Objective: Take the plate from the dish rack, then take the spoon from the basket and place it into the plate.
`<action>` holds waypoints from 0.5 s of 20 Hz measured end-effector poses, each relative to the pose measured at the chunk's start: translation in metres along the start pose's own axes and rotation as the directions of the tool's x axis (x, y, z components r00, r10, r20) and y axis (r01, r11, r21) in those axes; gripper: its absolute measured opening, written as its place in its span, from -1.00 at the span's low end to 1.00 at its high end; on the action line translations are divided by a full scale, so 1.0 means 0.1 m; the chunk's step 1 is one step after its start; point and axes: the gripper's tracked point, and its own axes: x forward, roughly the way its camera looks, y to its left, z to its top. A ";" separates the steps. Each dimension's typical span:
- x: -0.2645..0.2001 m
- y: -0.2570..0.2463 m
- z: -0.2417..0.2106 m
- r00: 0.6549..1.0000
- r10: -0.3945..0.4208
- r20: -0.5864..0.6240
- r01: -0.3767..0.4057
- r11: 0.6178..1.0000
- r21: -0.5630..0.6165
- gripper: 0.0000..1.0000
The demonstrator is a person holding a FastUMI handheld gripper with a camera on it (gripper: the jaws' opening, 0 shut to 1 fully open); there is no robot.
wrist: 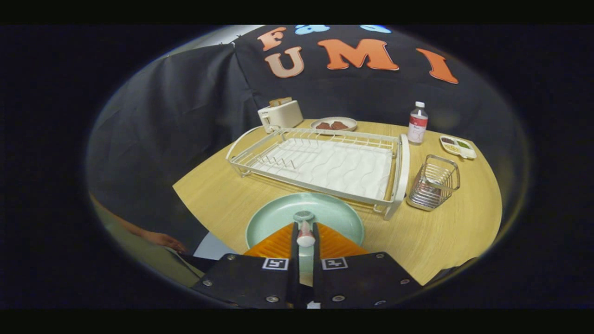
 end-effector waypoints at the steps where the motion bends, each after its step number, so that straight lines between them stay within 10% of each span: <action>1: 0.02 -0.05 -0.09 0.999 -0.020 -0.025 0.019 1.000 -0.011 -0.78; 10: 0.04 -0.13 -0.50 0.988 -0.077 -0.133 0.074 0.997 -0.027 -0.69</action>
